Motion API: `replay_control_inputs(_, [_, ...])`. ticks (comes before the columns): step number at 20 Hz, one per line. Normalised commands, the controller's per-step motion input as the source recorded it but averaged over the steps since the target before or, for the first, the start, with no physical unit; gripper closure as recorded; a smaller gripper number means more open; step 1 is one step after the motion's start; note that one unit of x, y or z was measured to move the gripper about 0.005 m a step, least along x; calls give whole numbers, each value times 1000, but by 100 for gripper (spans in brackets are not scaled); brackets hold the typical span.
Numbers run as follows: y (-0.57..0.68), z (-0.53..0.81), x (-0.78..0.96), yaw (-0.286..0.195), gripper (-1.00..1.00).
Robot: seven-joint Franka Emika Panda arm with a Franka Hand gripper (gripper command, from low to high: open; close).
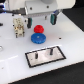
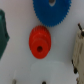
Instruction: Insert the blue gear onto the right peg, followed by the red gear
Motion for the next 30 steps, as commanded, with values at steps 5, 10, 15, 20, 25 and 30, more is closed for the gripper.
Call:
replay_control_inputs(5, [-67,-363,-178,0,-100])
replay_control_inputs(10, [-50,-260,-174,0,-100])
replay_control_inputs(15, [-27,-308,-187,0,-100])
replay_control_inputs(20, [-9,-308,-224,0,-100])
replay_control_inputs(25, [12,-285,-277,0,-100])
replay_control_inputs(30, [5,-282,-290,0,100])
